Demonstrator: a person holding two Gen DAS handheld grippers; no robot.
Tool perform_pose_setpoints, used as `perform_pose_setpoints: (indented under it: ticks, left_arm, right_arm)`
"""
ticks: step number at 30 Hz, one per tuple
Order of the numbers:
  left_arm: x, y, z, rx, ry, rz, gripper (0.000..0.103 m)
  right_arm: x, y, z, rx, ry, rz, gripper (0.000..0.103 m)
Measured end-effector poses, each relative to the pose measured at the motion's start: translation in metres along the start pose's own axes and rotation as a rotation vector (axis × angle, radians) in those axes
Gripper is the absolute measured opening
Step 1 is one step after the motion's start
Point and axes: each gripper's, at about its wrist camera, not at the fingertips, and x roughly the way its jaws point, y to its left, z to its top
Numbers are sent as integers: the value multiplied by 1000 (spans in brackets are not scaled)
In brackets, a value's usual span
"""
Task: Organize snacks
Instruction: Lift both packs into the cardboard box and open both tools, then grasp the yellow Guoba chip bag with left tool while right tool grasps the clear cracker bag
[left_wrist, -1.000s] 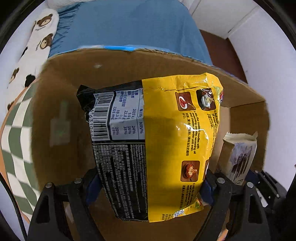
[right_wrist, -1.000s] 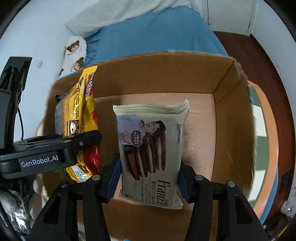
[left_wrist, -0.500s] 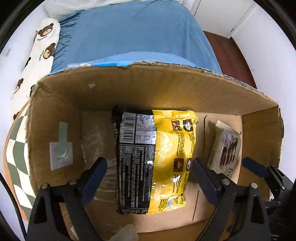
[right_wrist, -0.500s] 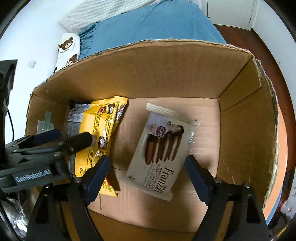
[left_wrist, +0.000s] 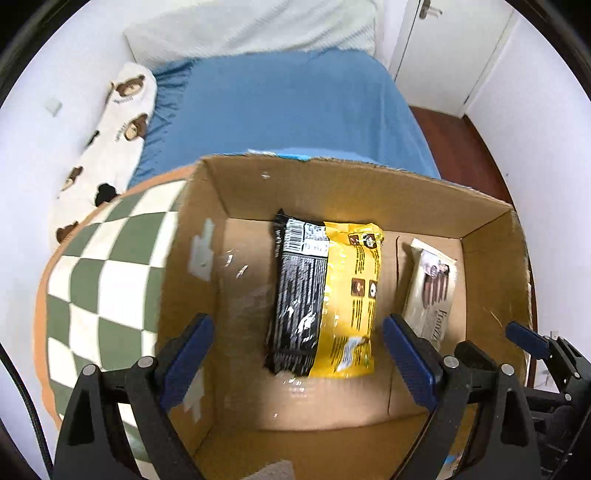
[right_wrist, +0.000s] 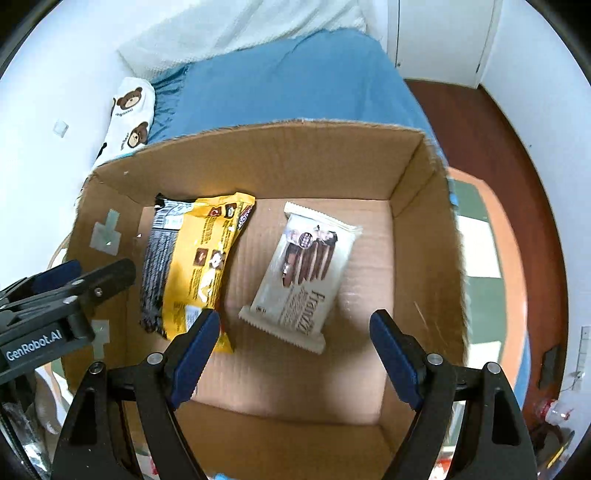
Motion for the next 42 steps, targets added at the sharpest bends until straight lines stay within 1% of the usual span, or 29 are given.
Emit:
perform_pose_setpoints:
  ticks: [1, 2, 4, 5, 6, 9, 13, 16, 20, 24, 25, 26, 30, 31, 32, 34, 37, 40, 42]
  left_arm:
    - [-8, 3, -9, 2, -16, 2, 94]
    - [-24, -8, 1, 5, -26, 5, 94]
    - [-48, -16, -8, 8, -44, 5, 94]
    - [-66, -21, -7, 8, -54, 7, 94]
    - [-72, -20, -12, 8, -66, 4, 94]
    - [-112, -25, -15, 8, -100, 5, 94]
    - [-139, -27, -34, 0, -133, -5, 94]
    - [-148, -30, -42, -8, -141, -15, 94]
    - [-155, -36, -54, -12, -142, -15, 94]
    - [-146, -39, -71, -8, -108, 1, 94]
    - [-140, -38, -81, -8, -88, 11, 94]
    - [-133, -40, -83, -7, -71, 17, 94]
    - [-91, -48, -110, 17, 44, 41, 94]
    - [-82, -52, -113, 24, 66, 43, 94]
    - [-69, -56, -119, 36, 99, 48, 93]
    - [-50, -61, -126, 60, 139, 60, 93]
    - [-18, -79, -134, 128, 196, 76, 93]
    - [2, -94, -140, 181, 233, 86, 94]
    - [16, -106, -143, 217, 257, 98, 93]
  right_arm:
    - [-7, 0, -5, 2, -12, -3, 86]
    - [-14, 1, -10, 2, -25, -6, 86]
    - [-29, 2, -21, 1, -54, -15, 86]
    - [-34, 3, -25, 0, -64, -20, 86]
    - [-41, 3, -30, 0, -76, -20, 86]
    - [-63, 3, -44, 1, -106, -21, 86]
    - [-90, 3, -61, 9, -141, -15, 86]
    - [-106, 3, -73, 16, -158, -9, 86]
    - [-122, 1, -95, 35, -163, 19, 86]
    - [-121, -5, -119, 71, -137, 50, 86]
    - [-118, -8, -126, 82, -124, 54, 86]
    - [-115, -10, -131, 91, -114, 59, 86]
    - [-91, -32, -158, 146, -52, 62, 86]
    - [-84, -38, -163, 162, -35, 59, 86]
    - [-75, -46, -169, 180, -14, 54, 86]
    - [-59, -60, -177, 212, 19, 50, 86]
    - [-36, -79, -188, 250, 70, 44, 85]
    - [-25, -86, -200, 262, 116, 49, 85]
    - [-14, -87, -217, 283, 166, 61, 86]
